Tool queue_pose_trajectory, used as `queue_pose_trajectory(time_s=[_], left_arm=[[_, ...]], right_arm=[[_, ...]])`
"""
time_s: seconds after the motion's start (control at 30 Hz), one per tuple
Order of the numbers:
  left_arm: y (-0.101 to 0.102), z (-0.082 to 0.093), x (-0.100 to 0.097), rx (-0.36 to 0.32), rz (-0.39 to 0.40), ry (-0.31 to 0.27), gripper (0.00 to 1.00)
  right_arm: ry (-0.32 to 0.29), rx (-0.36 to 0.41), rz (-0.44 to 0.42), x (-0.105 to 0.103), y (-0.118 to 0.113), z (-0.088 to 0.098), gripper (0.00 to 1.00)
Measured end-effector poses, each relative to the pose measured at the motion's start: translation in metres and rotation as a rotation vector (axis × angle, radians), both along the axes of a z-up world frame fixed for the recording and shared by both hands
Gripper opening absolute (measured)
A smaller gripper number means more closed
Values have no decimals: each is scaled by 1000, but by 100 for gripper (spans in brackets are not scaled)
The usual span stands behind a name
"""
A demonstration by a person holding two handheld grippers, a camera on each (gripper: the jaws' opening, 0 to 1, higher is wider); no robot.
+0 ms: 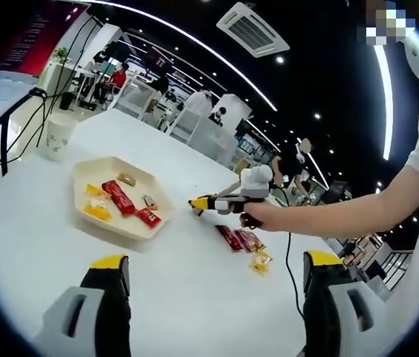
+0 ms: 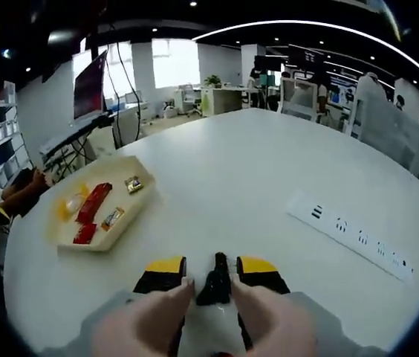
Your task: Place the target food into the container with the food tongs after gripping and lifting it, then release it inside without dropping or visibly crushing the food.
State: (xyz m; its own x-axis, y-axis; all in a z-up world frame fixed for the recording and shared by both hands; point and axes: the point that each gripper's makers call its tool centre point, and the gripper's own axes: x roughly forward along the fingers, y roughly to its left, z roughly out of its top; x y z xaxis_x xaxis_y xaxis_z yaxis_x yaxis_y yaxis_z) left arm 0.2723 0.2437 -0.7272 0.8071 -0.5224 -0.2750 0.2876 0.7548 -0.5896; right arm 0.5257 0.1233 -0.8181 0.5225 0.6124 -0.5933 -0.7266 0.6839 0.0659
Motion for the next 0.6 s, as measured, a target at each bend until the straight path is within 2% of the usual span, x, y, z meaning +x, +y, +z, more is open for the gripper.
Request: queue_pose_trajectory(time_s=[0.2, 0.27, 0.4, 0.5, 0.53, 0.6], left_arm=[[0, 4, -3, 5, -7, -13, 97], [3, 5, -3, 5, 2, -18, 97], [8, 6, -5, 34, 17, -34, 98], [9, 12, -10, 15, 17, -41, 96], [9, 12, -11, 14, 17, -39, 96], [9, 5, -16, 22, 0, -19, 96]], right_arm=[[-36, -23, -3, -2, 3, -1, 26], [-52, -34, 22, -3, 5, -1, 25], [-38, -19, -21, 0, 4, -1, 25], [-6, 1, -66, 4, 4, -1, 25], [14, 22, -102, 5, 2, -1, 25], [10, 35, -105, 6, 1, -1, 24]])
